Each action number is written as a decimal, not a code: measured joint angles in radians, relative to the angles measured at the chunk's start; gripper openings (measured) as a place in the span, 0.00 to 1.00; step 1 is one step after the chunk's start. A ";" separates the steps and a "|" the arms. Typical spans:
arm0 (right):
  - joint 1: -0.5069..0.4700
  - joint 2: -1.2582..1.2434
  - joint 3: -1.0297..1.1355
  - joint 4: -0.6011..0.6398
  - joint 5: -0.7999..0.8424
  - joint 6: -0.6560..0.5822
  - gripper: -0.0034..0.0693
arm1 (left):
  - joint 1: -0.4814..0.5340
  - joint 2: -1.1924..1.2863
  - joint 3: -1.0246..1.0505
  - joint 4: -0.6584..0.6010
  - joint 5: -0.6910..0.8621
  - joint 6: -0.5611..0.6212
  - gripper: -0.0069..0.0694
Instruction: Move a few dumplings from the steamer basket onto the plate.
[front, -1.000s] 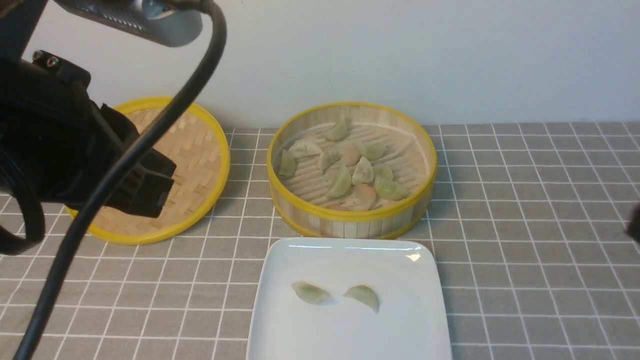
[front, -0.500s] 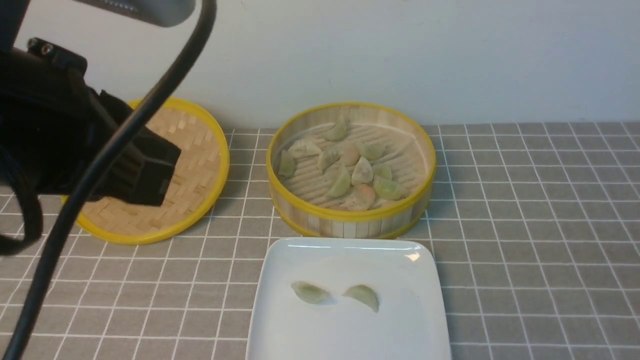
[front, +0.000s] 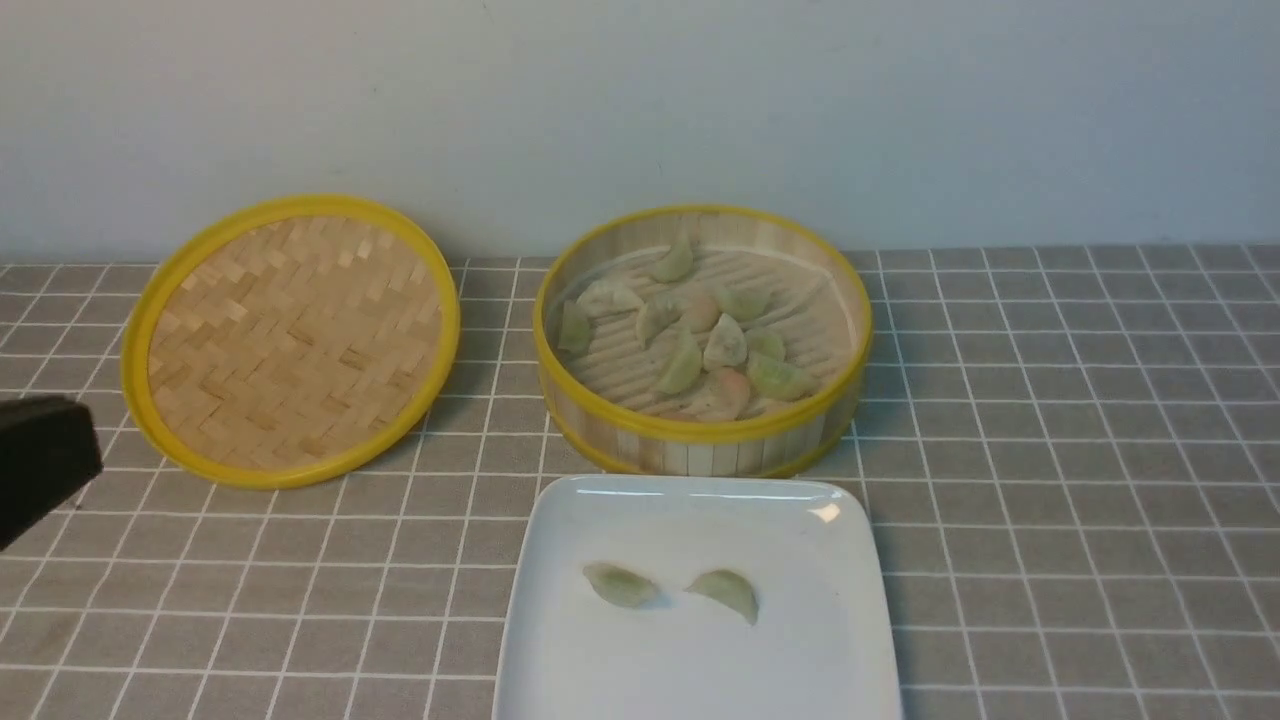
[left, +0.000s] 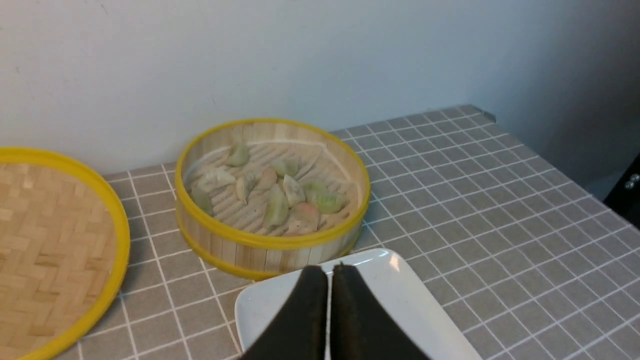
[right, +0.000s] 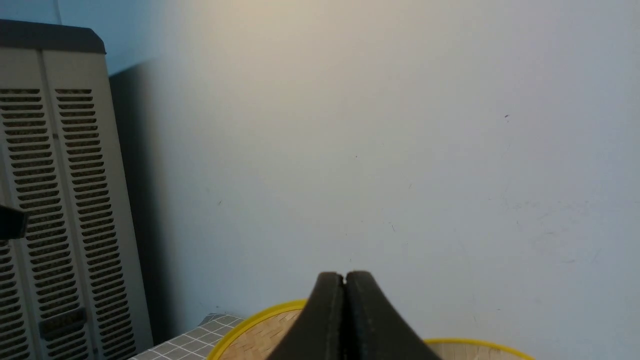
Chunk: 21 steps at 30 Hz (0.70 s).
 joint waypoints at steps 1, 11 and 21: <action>0.000 0.000 0.000 0.000 0.000 0.000 0.03 | 0.000 -0.025 0.013 0.000 0.000 -0.001 0.08; 0.000 0.000 0.000 0.000 0.000 0.001 0.03 | 0.000 -0.094 0.033 0.012 0.005 0.010 0.08; 0.000 0.000 0.000 0.000 0.000 0.002 0.03 | 0.016 -0.096 0.060 0.062 -0.054 0.057 0.08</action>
